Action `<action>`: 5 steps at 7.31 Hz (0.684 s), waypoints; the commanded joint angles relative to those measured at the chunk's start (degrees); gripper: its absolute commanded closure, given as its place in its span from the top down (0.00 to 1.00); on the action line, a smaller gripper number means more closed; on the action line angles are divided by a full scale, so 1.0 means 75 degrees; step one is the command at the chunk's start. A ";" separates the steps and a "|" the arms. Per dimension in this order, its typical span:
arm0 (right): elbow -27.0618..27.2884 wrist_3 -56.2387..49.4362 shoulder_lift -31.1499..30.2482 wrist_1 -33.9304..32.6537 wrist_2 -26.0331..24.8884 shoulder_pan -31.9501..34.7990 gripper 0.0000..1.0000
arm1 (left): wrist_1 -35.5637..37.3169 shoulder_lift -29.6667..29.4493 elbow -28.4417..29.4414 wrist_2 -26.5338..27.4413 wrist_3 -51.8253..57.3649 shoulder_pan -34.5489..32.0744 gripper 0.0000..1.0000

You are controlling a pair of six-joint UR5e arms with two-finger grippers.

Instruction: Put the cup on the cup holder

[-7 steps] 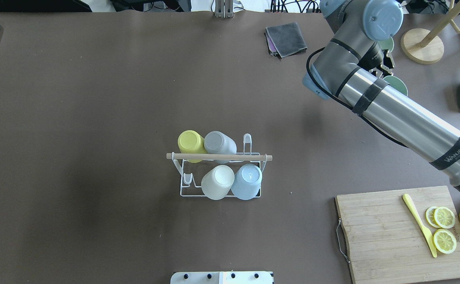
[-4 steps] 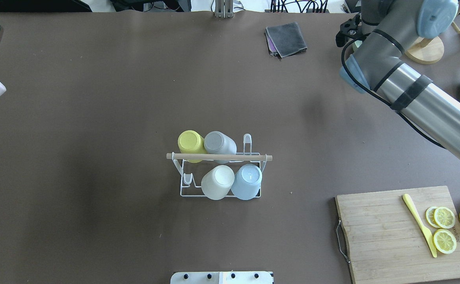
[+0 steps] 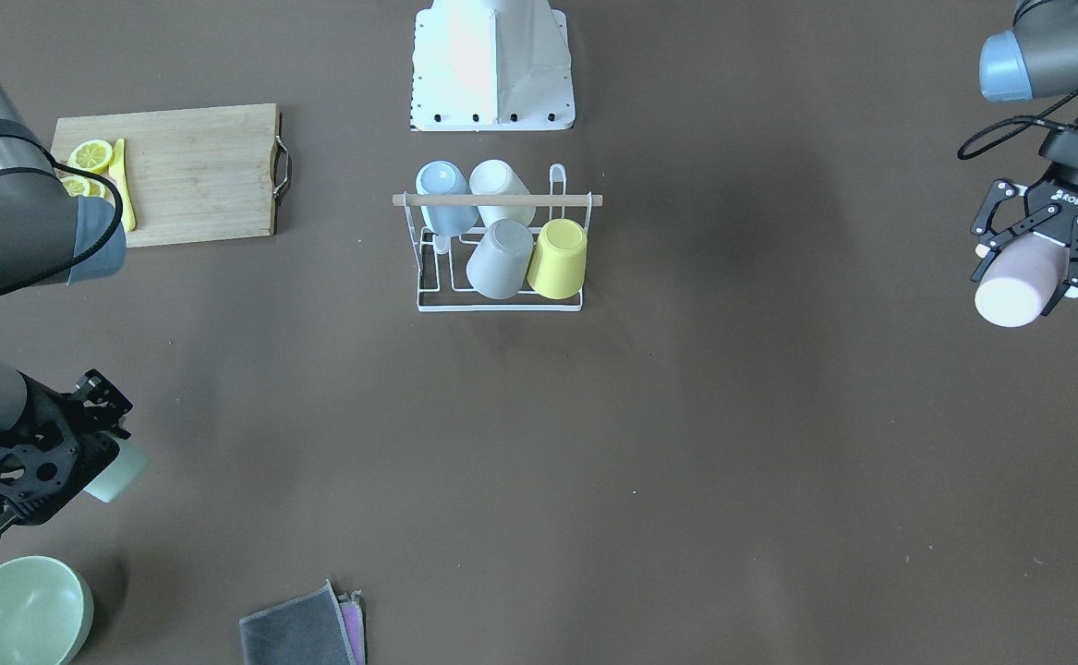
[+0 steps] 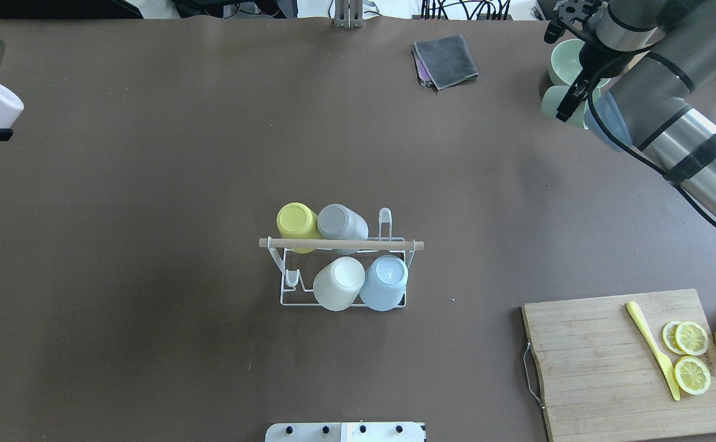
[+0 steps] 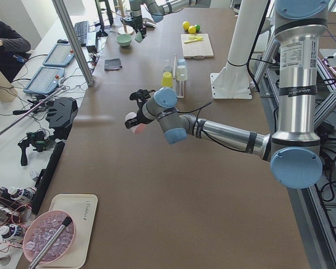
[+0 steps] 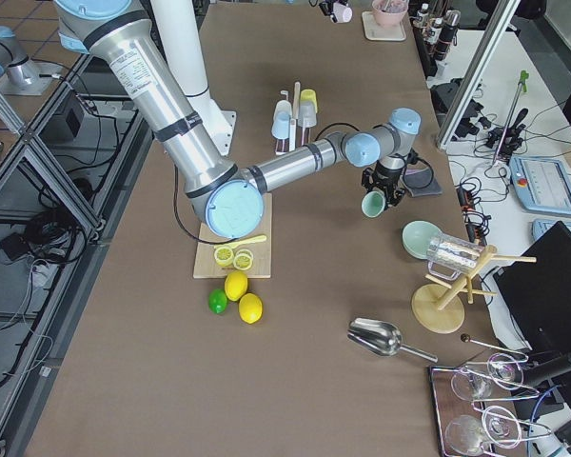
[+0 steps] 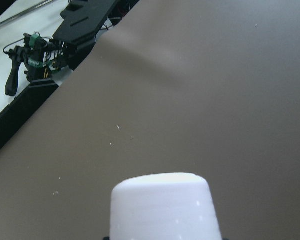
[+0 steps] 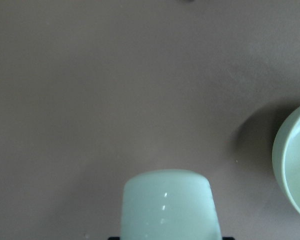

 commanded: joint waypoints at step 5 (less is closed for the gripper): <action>0.1065 0.2843 -0.0300 0.3968 0.0266 -0.0385 0.00 | -0.5012 -0.0355 -0.0085 0.0659 -0.1384 0.2790 0.00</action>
